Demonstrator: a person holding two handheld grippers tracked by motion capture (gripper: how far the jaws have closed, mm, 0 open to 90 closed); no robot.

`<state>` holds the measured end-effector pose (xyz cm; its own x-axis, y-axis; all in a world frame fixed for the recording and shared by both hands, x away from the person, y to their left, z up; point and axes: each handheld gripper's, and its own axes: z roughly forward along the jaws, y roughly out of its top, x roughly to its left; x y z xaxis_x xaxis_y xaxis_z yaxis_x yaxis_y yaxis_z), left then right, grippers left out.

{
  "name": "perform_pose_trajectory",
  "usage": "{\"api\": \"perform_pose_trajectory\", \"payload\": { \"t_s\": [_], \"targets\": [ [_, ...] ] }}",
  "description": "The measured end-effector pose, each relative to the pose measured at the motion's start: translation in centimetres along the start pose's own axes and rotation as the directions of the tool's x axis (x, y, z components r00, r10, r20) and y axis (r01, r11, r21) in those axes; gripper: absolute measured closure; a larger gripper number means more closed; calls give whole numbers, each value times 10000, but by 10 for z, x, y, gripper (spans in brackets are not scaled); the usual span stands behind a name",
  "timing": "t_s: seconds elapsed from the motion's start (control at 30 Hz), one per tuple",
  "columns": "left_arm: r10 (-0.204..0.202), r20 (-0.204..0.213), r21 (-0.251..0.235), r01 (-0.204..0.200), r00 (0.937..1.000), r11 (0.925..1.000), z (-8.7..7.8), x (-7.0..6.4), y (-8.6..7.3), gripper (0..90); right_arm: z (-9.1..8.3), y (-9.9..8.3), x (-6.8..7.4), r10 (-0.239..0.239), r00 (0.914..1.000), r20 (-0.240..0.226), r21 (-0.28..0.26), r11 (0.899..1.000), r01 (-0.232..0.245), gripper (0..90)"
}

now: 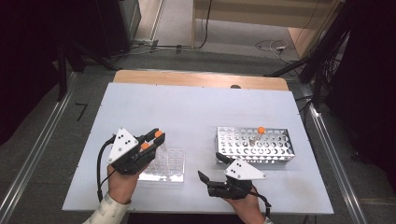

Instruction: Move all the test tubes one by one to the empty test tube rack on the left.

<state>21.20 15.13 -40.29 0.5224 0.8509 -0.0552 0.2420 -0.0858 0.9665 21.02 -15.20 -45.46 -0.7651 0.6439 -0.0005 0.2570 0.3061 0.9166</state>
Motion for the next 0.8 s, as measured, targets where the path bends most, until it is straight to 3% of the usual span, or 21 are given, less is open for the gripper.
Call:
{"api": "perform_pose_trajectory", "payload": {
  "t_s": [0.8],
  "targets": [
    [144, -1, 922, -143, 9999, 9956, 10, -1, -24, 703, -2, -1, -1, -4, 10000, -7, -5, 10000, 4, 186]
  ]
}}
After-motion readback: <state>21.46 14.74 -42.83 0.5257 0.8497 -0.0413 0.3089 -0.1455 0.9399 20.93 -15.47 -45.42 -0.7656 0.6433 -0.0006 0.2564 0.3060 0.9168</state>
